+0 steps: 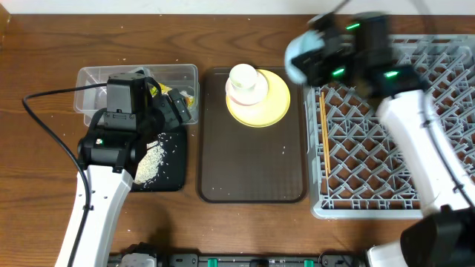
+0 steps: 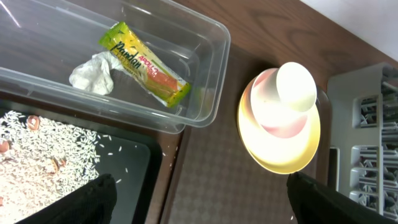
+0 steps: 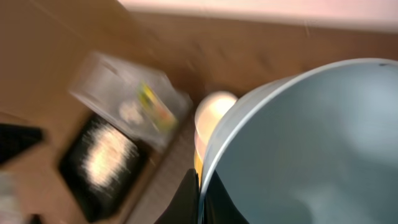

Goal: Sort waste into correct bins and load items into the dishwasher rack
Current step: 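Lift the light-blue bowl right and place it in the grey rack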

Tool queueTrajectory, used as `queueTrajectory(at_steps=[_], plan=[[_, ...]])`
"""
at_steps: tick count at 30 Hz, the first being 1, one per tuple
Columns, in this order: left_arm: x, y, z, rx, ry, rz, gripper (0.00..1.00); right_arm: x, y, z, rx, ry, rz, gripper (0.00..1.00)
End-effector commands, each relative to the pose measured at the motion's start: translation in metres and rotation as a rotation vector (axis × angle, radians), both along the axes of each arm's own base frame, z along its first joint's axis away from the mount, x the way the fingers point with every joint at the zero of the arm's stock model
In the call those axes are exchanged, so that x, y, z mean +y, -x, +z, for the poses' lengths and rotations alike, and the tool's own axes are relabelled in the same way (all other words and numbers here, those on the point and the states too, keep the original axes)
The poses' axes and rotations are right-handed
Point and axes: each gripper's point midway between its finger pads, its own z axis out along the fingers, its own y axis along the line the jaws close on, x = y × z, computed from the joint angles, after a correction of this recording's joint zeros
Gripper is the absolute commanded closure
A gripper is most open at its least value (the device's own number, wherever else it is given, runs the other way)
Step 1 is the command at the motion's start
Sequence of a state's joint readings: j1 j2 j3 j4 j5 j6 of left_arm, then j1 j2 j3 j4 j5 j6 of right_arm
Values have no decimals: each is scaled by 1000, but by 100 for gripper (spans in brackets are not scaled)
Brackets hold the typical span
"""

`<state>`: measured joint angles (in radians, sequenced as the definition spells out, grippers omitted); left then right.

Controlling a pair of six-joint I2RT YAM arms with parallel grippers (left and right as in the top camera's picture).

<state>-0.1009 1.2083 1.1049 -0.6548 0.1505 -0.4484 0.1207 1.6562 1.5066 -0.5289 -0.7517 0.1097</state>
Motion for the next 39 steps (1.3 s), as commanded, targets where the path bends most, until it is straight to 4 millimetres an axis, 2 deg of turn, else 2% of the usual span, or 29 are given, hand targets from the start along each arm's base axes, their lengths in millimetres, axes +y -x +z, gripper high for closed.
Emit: queueTrajectory(at_steps=[1, 3, 8, 12, 20, 24, 29, 33, 34, 39], plan=[[2, -2, 4, -9, -4, 7, 10, -6, 25, 38, -42, -316, 314, 99], [2, -2, 4, -9, -4, 7, 10, -25, 16, 33, -43, -350, 303, 99], [2, -2, 4, -9, -4, 7, 10, -61, -10, -1, -2, -378, 237, 99], [2, -2, 4, -9, -4, 7, 10, -78, -20, -21, 6, -435, 255, 99], [2, -2, 4, -9, -4, 7, 10, -111, -38, -77, 117, -514, 194, 99], [2, -2, 4, -9, -4, 7, 10, -129, -43, -96, 149, -532, 148, 99], [2, -2, 4, -9, -4, 7, 10, -151, -45, -104, 152, -538, 96, 98], [2, -2, 4, -9, -4, 7, 10, -171, -45, -104, 151, -545, 51, 88], [2, -2, 4, -9, -4, 7, 10, -175, -45, -105, 155, -547, 39, 76], [2, -2, 4, -9, -4, 7, 10, -200, -43, -106, 169, -562, -21, 74]])
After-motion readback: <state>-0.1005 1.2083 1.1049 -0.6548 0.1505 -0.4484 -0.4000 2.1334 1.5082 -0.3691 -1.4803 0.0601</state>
